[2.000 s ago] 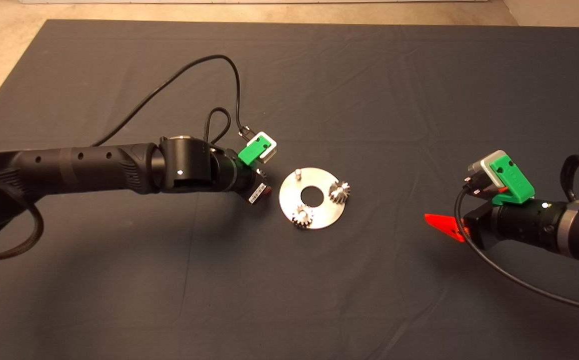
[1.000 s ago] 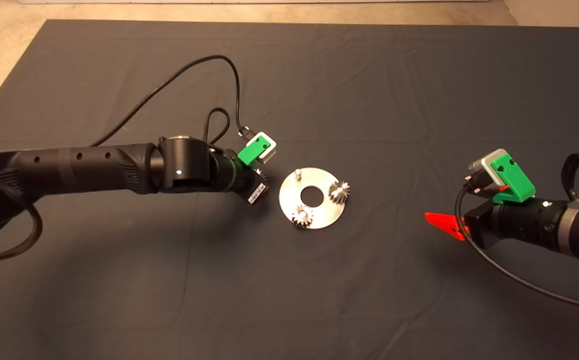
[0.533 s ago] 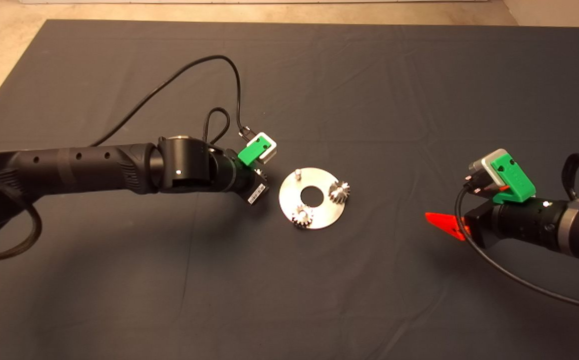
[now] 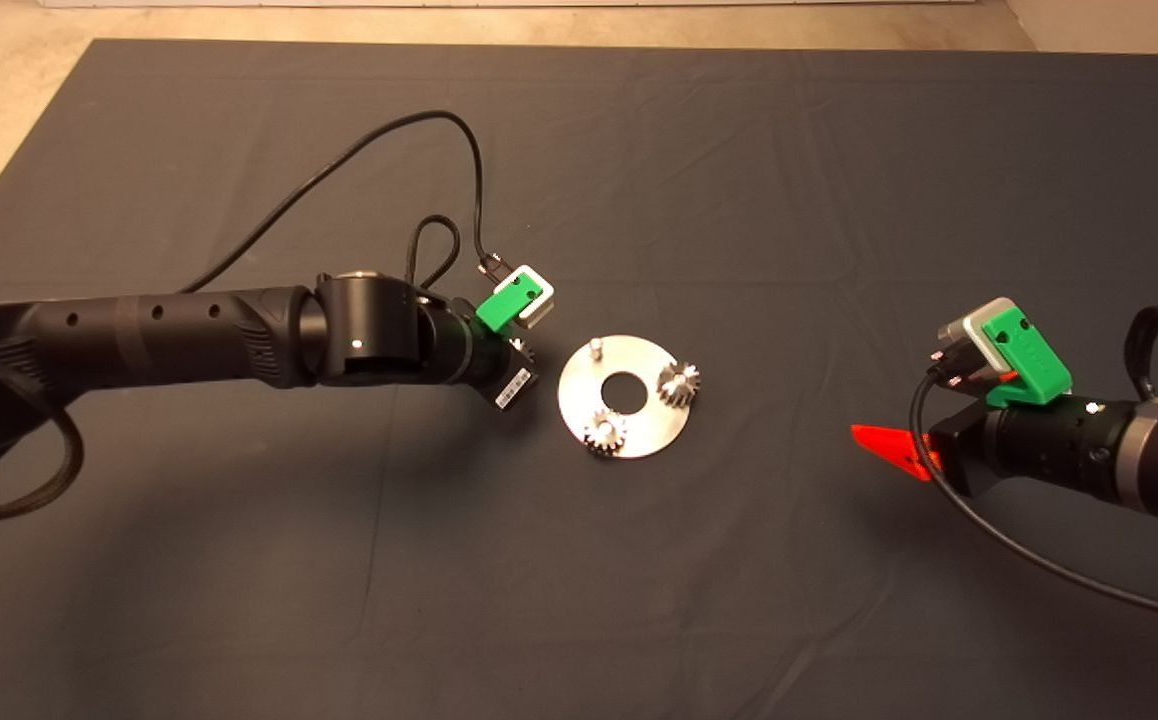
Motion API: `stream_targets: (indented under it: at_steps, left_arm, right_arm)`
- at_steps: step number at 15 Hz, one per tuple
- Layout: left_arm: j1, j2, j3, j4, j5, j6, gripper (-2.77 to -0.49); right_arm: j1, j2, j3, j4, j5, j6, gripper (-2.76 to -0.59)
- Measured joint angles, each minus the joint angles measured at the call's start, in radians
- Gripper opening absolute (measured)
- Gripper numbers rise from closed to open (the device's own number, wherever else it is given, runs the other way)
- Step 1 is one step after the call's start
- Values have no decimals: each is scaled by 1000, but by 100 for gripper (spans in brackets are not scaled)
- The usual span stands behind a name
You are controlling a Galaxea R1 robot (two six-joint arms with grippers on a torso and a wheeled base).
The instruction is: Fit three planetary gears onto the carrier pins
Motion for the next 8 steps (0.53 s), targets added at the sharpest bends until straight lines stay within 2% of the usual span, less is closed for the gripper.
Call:
stream_targets:
  at_steps: [6, 8]
  left_arm:
    - [0, 0, 0, -12, -1, 1, -260]
    - [-5, 0, 0, -35, -1, 5, -261]
  right_arm:
    - [0, 0, 0, 0, 0, 0, -76]
    - [0, 0, 0, 0, 0, 0, -76]
